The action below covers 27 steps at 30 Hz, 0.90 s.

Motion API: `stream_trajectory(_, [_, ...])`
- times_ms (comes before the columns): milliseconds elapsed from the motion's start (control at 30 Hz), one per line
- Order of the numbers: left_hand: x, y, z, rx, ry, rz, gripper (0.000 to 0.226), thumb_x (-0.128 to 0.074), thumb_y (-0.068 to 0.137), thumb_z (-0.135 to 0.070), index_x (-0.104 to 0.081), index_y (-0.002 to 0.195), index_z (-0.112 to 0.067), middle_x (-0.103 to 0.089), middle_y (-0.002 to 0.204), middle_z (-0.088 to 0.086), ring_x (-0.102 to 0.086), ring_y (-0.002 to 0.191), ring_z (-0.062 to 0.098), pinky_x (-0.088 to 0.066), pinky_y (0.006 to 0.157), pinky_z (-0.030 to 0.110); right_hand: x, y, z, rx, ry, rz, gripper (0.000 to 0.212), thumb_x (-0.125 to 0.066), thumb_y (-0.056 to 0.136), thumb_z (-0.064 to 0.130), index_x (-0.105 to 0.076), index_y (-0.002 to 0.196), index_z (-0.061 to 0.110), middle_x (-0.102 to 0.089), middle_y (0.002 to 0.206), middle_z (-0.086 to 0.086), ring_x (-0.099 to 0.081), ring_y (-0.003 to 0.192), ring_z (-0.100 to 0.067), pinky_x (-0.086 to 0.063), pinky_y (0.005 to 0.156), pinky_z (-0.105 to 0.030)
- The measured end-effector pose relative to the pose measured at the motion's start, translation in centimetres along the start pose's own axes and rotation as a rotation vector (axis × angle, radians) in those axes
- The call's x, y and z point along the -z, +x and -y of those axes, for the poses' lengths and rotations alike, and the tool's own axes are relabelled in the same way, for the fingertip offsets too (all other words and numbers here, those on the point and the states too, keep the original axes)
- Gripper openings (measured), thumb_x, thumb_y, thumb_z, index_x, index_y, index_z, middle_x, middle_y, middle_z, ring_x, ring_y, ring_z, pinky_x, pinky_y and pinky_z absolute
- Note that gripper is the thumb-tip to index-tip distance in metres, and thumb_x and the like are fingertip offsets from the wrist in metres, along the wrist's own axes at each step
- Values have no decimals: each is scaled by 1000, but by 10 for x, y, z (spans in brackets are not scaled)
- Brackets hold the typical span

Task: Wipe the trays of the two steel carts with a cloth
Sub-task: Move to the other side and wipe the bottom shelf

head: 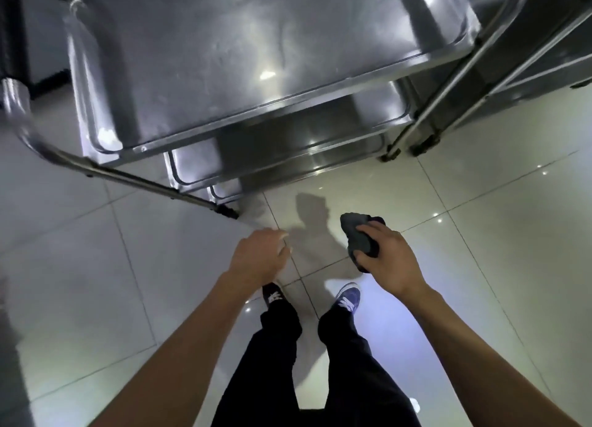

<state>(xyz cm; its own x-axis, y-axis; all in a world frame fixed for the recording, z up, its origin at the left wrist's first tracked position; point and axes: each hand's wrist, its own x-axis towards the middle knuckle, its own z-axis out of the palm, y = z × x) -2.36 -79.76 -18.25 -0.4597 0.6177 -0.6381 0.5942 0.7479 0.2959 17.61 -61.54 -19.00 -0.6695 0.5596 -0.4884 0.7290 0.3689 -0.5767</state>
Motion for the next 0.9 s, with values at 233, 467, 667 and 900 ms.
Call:
stream_trajectory(233, [-65, -15, 70, 172, -154, -12, 46, -44, 104, -42, -47, 146, -25, -52, 144, -1, -48, 130, 18, -36, 111, 38, -67, 28, 9, 88, -91, 127, 54, -74, 83, 25, -60, 135, 24, -51, 146, 4, -52, 120, -24, -44, 100, -36])
stream_trajectory(467, [-94, 19, 145, 193, -215, -72, 46, -45, 103, -41, -48, 146, -24, -54, 143, -1, -50, 128, 19, -40, 107, 38, -141, 79, 30, 180, -172, 152, 54, -73, 83, 29, -59, 135, 27, -52, 145, 5, -53, 120, -22, -44, 96, -32])
stream_trajectory(667, [-120, 66, 205, 200, -228, -169, 47, -46, 102, -42, -49, 146, -26, -55, 141, -1, -51, 127, 19, -42, 105, 40, -211, 148, 40, 301, -255, 141, 55, -73, 82, 31, -59, 135, 27, -53, 144, 3, -54, 117, -25, -43, 97, -33])
stream_trajectory(900, [-173, 163, 260, 202, -179, -321, 44, -45, 101, -43, -51, 142, -27, -58, 135, 1, -52, 122, 22, -45, 98, 40, -302, 252, 25, 454, -285, 177, 51, -75, 82, 28, -61, 130, 27, -61, 131, 6, -60, 106, -21, -50, 87, -35])
